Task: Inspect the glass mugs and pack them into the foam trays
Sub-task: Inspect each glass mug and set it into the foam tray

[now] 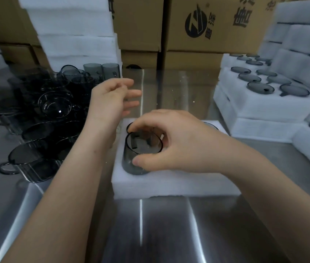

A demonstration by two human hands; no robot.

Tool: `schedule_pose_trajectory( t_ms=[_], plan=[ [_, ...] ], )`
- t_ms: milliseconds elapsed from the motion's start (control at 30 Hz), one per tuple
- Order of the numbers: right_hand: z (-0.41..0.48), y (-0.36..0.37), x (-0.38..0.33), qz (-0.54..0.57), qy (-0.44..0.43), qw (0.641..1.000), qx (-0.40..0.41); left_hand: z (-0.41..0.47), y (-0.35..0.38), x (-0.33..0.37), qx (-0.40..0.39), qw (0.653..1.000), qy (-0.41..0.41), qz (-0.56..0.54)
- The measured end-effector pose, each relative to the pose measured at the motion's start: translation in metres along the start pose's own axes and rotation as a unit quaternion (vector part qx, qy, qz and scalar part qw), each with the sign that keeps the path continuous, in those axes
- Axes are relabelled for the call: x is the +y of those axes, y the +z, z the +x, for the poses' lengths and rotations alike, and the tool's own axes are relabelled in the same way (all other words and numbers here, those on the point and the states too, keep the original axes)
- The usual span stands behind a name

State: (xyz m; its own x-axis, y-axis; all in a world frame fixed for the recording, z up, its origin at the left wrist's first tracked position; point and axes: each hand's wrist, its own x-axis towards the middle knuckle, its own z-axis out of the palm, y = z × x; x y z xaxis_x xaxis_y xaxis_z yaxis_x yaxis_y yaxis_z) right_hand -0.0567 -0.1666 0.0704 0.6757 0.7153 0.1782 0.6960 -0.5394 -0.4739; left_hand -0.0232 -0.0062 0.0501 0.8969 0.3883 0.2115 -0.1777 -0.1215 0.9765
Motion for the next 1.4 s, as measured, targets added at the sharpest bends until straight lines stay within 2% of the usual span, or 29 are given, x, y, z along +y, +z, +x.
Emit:
schedule_pose_trajectory(
  t_ms=[333,567,700,800,900,967,1033,1167,1333,1400],
  plan=[
    [0.003,-0.009,-0.002,-0.034,-0.017,0.999,-0.035,0.002,0.003,-0.005,-0.008,1.000,-0.009,0.018],
    [0.000,-0.007,0.002,-0.012,-0.034,0.999,-0.038,0.004,0.004,-0.013,-0.086,0.994,-0.069,0.021],
    [-0.001,0.001,0.003,-0.025,-0.025,0.999,-0.038,0.006,0.003,-0.013,-0.086,0.992,-0.091,-0.024],
    [0.001,0.008,0.001,-0.058,-0.015,0.995,-0.081,0.007,0.004,-0.013,-0.083,0.988,-0.109,-0.073],
    [-0.001,0.014,-0.002,-0.114,0.013,0.984,-0.133,0.007,0.003,-0.014,-0.076,0.988,-0.107,-0.077],
    [-0.006,0.021,-0.006,-0.189,0.015,0.972,-0.140,0.007,0.004,-0.016,-0.070,0.991,-0.097,-0.055],
    [-0.013,0.030,-0.011,-0.243,0.008,0.963,-0.115,0.007,0.007,-0.018,-0.058,0.995,-0.076,-0.010],
    [-0.023,0.037,-0.009,-0.288,-0.003,0.955,-0.073,0.004,0.017,-0.022,-0.054,0.995,-0.030,0.073],
    [-0.017,0.024,0.001,-0.206,-0.025,0.971,-0.118,0.006,0.019,-0.026,-0.050,0.988,0.018,0.143],
    [-0.010,0.009,0.009,-0.108,-0.042,0.988,-0.101,0.005,0.019,-0.025,-0.036,0.979,0.054,0.195]
  ],
)
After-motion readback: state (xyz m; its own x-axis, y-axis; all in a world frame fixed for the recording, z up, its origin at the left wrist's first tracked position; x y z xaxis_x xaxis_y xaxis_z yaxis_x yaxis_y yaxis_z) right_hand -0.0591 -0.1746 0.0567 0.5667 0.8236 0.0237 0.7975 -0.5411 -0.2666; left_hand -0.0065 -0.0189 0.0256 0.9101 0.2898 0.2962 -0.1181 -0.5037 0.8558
